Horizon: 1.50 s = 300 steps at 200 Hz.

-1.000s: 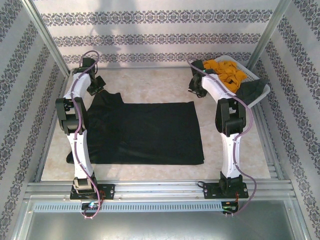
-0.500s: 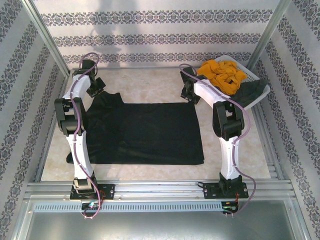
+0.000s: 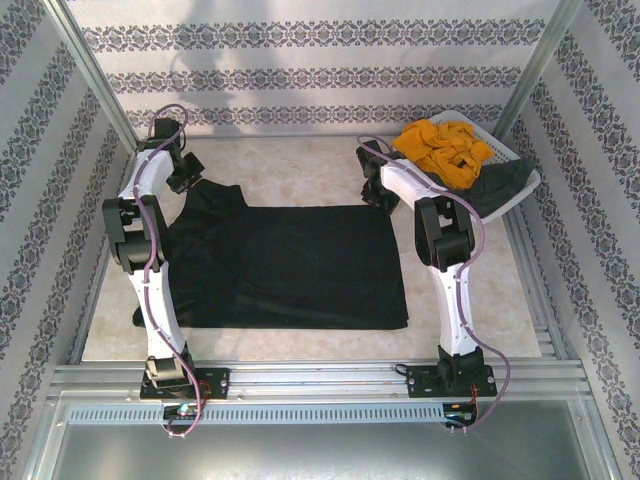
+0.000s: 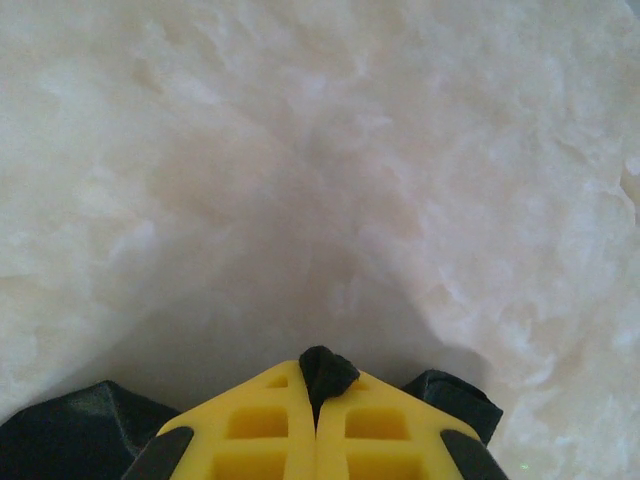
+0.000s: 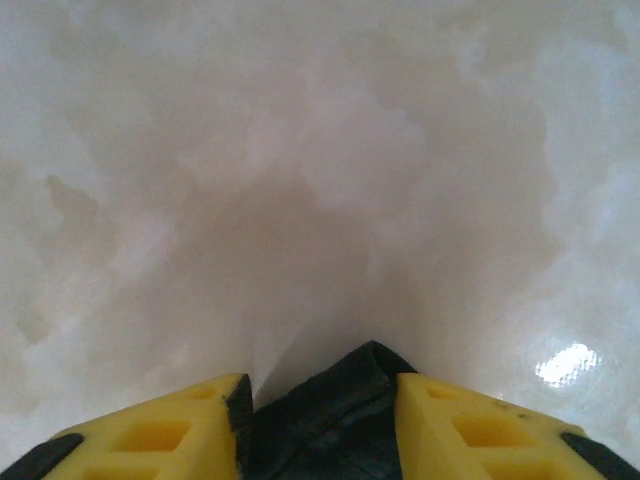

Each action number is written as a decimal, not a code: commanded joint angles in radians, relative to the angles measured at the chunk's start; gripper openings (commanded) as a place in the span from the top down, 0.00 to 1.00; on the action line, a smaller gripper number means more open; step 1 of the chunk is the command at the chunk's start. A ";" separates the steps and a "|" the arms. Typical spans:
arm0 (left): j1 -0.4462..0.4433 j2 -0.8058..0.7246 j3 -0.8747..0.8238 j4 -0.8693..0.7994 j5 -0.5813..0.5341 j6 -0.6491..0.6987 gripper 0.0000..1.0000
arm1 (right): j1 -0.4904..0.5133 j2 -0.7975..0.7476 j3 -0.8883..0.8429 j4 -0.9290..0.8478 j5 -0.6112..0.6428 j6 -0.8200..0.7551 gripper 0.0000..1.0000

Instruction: Fold and stack the t-shirts

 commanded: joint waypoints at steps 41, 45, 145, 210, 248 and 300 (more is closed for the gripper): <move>0.010 -0.069 -0.031 0.017 0.027 -0.002 1.00 | -0.003 0.012 0.019 -0.093 0.001 -0.002 0.94; 0.010 -0.076 -0.039 0.015 0.026 0.000 1.00 | -0.003 0.003 0.011 -0.084 0.005 -0.007 0.99; 0.011 -0.517 -0.551 0.152 -0.019 -0.002 1.00 | 0.020 -0.246 -0.176 0.060 -0.029 -0.163 1.00; 0.015 -0.780 -0.704 0.076 -0.179 -0.045 1.00 | 0.022 -0.453 -0.428 0.103 -0.056 -0.171 1.00; 0.013 -0.959 -0.874 0.006 -0.268 -0.108 1.00 | 0.029 -0.548 -0.575 0.124 -0.102 -0.175 1.00; 0.012 -1.161 -1.082 -0.076 -0.282 -0.177 1.00 | 0.063 -0.660 -0.764 0.138 -0.146 -0.162 1.00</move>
